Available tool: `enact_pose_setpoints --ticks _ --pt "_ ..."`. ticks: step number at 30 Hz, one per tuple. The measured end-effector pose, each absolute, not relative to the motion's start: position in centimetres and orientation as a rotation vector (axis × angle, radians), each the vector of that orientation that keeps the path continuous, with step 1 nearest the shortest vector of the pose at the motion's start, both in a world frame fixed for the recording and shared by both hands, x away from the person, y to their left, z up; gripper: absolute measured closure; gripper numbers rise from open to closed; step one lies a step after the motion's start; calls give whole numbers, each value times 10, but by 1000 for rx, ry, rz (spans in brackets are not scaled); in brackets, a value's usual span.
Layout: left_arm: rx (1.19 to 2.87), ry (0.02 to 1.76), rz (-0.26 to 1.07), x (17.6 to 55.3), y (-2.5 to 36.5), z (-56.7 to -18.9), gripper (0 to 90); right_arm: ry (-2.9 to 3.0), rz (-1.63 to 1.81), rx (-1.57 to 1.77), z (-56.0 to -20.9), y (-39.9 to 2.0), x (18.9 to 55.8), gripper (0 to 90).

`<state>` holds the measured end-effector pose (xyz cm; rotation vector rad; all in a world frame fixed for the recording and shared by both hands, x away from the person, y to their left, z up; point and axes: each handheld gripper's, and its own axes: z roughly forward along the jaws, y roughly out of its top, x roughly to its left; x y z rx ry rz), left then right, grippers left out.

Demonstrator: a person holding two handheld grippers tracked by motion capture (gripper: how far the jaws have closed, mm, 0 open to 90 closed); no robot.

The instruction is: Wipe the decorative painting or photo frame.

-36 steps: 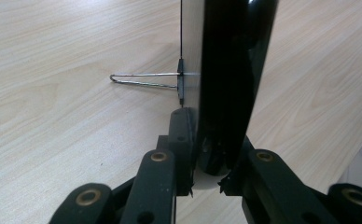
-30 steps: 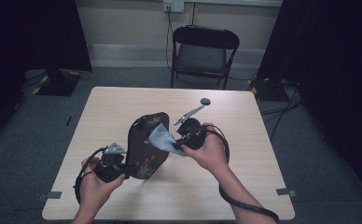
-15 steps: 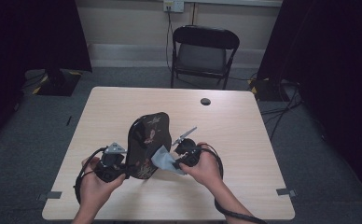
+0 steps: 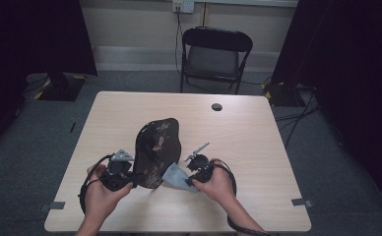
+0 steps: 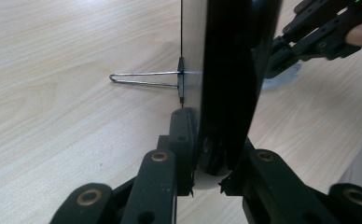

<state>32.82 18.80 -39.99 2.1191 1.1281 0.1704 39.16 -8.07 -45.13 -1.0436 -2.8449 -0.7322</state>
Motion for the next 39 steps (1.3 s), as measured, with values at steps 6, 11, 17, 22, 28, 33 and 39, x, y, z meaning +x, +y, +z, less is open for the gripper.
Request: enact_pose_setpoints --ticks 6,11,17,22,28,33,39 --pt "2118 1130 170 327 188 -400 789 -2879 -776 -1034 -421 -87 389 829" --pt "2117 1135 169 328 187 -400 789 -2896 -866 -1032 -377 -93 391 829" --pt "2119 1131 174 328 186 -400 788 -2917 -975 -1012 -327 -92 394 829" --pt "2118 1133 176 327 186 -400 789 -2957 -1038 -977 -293 -83 394 828" --pt "2127 1126 174 328 186 -399 789 -2988 -1026 -965 -281 -72 397 828" --pt "2127 1127 178 328 186 -399 789 -2986 -997 -975 -293 -71 398 828" --pt "2128 1128 178 328 185 -399 789 -2954 -979 -992 -315 -73 400 828"
